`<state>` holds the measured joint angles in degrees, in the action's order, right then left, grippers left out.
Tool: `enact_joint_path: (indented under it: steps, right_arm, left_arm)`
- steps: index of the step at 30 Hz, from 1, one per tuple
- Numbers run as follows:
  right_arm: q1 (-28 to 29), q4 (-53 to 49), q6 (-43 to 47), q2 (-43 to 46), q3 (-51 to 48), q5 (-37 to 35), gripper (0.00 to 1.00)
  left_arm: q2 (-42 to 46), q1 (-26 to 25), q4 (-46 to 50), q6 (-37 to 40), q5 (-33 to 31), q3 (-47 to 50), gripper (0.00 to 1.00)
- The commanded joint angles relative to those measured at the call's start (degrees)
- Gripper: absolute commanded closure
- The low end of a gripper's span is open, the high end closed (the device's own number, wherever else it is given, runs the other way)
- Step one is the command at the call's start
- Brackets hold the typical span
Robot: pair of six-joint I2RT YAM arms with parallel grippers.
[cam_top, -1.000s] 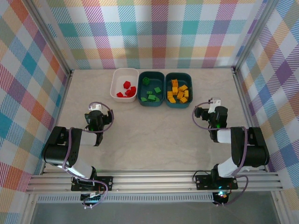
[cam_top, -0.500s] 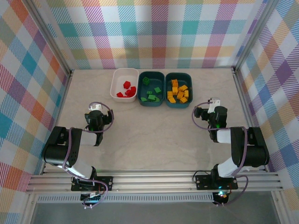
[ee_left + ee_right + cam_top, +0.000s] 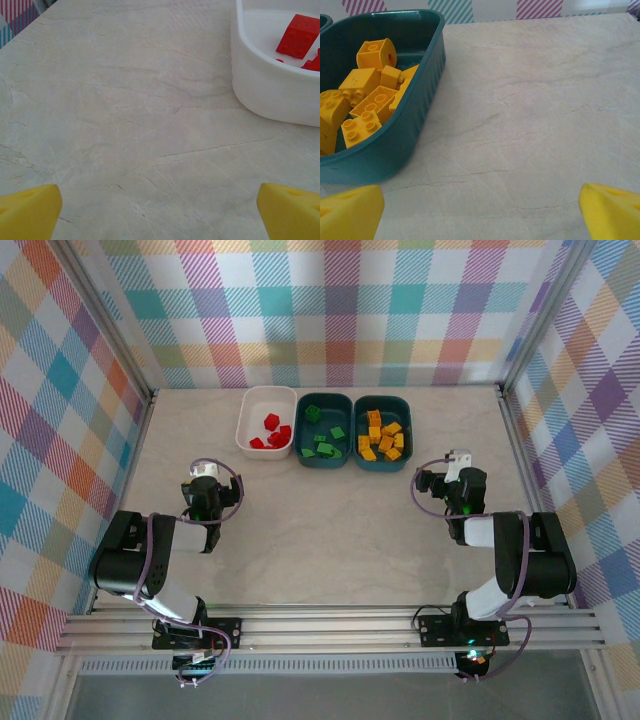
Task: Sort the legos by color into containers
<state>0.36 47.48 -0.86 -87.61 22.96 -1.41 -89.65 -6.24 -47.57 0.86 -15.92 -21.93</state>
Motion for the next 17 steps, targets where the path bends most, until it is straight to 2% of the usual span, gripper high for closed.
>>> enact_joint_path:
  steps: [1, 17]
  right_arm:
    - [0.3, 0.3, 0.2, -0.3, 0.5, 1.1, 0.0]
    - [0.3, 0.3, 0.2, -0.2, 0.4, 1.1, 0.0]
  left_arm:
    - [0.2, 0.3, -0.7, -1.0, 0.4, -0.9, 0.0]
    - [0.2, 0.6, -0.5, -0.9, 1.4, -1.1, 0.0]
